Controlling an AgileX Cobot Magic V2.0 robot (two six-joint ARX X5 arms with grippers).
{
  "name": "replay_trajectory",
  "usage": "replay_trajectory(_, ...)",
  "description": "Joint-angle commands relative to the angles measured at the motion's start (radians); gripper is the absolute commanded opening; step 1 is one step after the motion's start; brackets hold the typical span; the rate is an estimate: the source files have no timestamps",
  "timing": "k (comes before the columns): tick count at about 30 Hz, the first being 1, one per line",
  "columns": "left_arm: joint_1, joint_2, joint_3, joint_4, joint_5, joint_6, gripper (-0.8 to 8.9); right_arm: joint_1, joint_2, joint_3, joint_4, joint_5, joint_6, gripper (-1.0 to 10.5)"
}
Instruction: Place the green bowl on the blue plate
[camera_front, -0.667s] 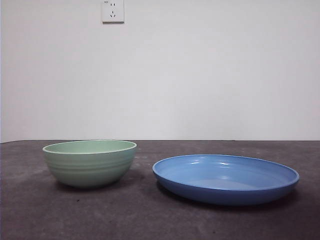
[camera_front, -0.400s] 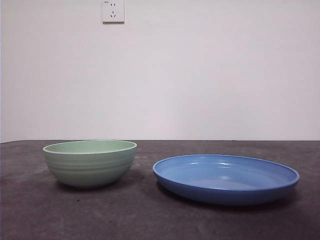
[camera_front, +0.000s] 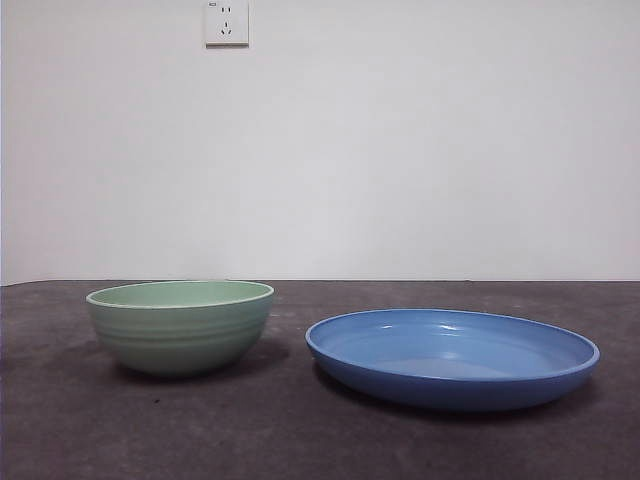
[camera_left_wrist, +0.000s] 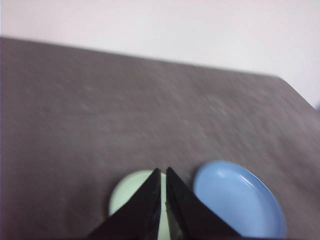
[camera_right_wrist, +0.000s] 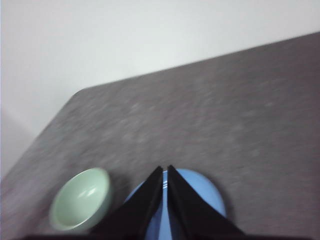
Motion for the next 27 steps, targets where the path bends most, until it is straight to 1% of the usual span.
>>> replay_trajectory(1, -0.016, 0.067, 0.076, -0.06, 0.054, 0.035, 0.17, 0.0, 0.055, 0.064, -0.035, -0.059, -0.045, 0.1)
replay_trajectory(6, -0.053, 0.158, 0.137, -0.143, 0.109, 0.084, 0.17, 0.0, 0.128, 0.128, -0.105, -0.101, -0.111, 0.1)
replay_trajectory(9, -0.077, 0.199, 0.154, -0.172, 0.111, 0.107, 0.17, 0.001, 0.163, 0.146, -0.137, -0.109, -0.139, 0.1)
replay_trajectory(15, -0.108, 0.234, 0.154, -0.174, 0.112, 0.106, 0.19, 0.019, 0.197, 0.15, -0.188, -0.109, -0.192, 0.1)
replay_trajectory(23, -0.108, 0.235, 0.154, -0.174, 0.111, 0.111, 0.3, 0.021, 0.196, 0.15, -0.191, -0.109, -0.196, 0.1)
replay_trajectory(24, -0.108, 0.235, 0.154, -0.174, 0.111, 0.111, 0.33, 0.021, 0.196, 0.15, -0.192, -0.109, -0.196, 0.2)
replay_trajectory(25, -0.108, 0.235, 0.154, -0.174, 0.111, 0.111, 0.49, 0.021, 0.196, 0.15, -0.192, -0.109, -0.196, 0.7)
replay_trajectory(27, -0.108, 0.235, 0.154, -0.174, 0.111, 0.111, 1.43, 0.021, 0.196, 0.15, -0.196, -0.109, -0.195, 2.0)
